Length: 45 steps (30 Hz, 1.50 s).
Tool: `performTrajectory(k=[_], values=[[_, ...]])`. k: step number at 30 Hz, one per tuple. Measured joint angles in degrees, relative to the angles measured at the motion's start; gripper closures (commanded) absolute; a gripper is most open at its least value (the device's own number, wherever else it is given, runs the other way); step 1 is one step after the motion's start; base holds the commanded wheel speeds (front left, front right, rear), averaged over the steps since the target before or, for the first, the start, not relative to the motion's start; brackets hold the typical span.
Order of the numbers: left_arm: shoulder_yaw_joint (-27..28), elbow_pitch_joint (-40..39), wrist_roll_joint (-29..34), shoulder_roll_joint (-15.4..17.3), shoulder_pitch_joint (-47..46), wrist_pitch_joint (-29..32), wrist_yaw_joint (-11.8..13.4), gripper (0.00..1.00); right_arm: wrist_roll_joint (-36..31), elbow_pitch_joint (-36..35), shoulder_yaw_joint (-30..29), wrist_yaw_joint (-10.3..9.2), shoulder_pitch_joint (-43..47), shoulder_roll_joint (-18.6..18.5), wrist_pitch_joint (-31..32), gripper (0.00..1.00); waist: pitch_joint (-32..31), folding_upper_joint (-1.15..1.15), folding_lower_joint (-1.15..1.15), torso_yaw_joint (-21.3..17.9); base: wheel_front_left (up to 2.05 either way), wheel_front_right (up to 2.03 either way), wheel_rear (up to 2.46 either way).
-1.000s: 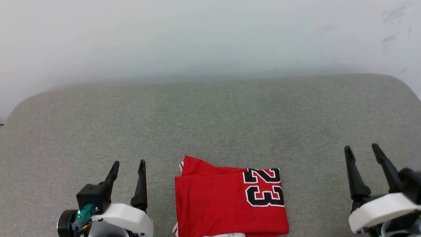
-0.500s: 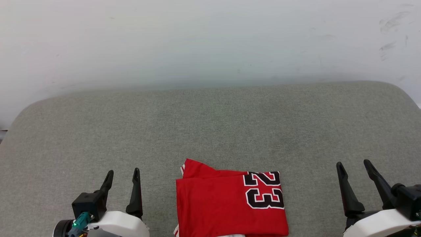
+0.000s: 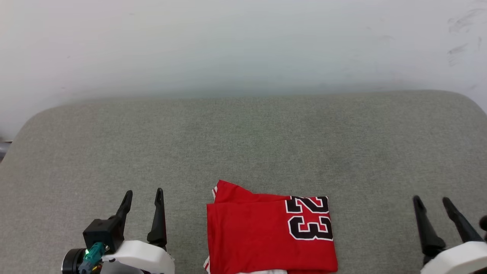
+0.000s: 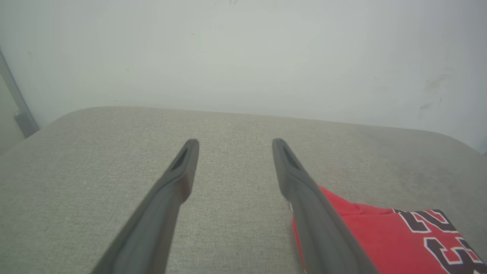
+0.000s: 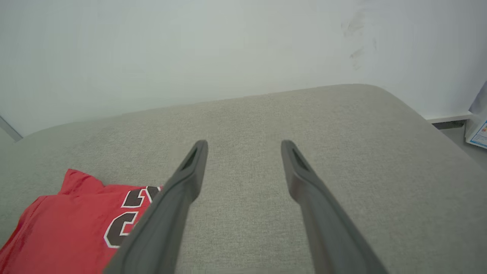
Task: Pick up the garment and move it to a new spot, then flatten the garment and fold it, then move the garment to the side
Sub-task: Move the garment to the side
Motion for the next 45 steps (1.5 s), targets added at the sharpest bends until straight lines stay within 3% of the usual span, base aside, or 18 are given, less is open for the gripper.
performTrajectory(k=[4,9,17,25,30,31,32,38,45], values=[[-0.05,-0.97,0.63,-0.08,-1.09,-0.02,-0.30,0.00,5.00,4.54,-3.46,0.00,-0.99,-2.49,3.20,0.00,1.39,0.00,0.00,0.86,0.00,0.00,0.00],[0.10,-1.69,1.62,-0.24,-3.20,-0.08,-0.75,0.00,11.84,9.67,-3.14,0.00,-3.07,-4.68,9.81,0.00,4.19,0.00,0.01,2.49,0.00,0.00,0.00],[0.62,-1.65,2.53,-1.31,-5.19,-0.09,-1.42,0.00,23.14,15.93,4.92,0.00,-6.23,-5.89,19.61,0.00,8.24,0.00,0.01,5.78,0.00,0.00,0.00],[1.46,-1.14,3.58,-2.35,-7.38,-0.09,-2.59,0.00,33.51,20.87,11.48,0.03,-10.87,-5.01,22.97,0.00,11.83,0.00,0.01,7.80,0.00,0.00,0.00],[1.79,-0.69,4.37,-2.92,-7.68,-0.09,-3.23,0.00,35.89,23.75,14.13,0.07,-12.97,-5.49,24.27,0.00,12.89,0.00,0.00,8.13,0.00,0.00,0.00],[1.86,-0.54,4.48,-3.03,-7.69,-0.09,-3.31,0.00,36.19,24.12,14.54,0.07,-13.23,-5.69,23.99,0.61,12.91,0.00,0.01,8.10,0.00,0.00,0.00],[1.92,-0.34,4.52,-3.18,-7.69,-0.09,-3.42,0.00,36.18,24.38,15.15,0.07,-13.69,-6.00,23.81,1.00,12.82,0.00,0.01,8.05,0.00,0.00,0.00],[2.36,0.64,4.97,-3.54,-7.27,-0.09,-3.93,0.00,35.30,24.77,18.69,0.04,-14.78,-7.59,21.04,1.00,11.09,0.00,0.01,6.98,0.00,0.00,0.00],[2.90,0.62,5.06,-2.55,-5.40,-0.09,-3.83,0.00,25.30,25.31,21.49,0.01,-16.72,-9.87,17.73,1.00,8.09,0.00,0.00,3.28,0.00,0.00,0.00]])
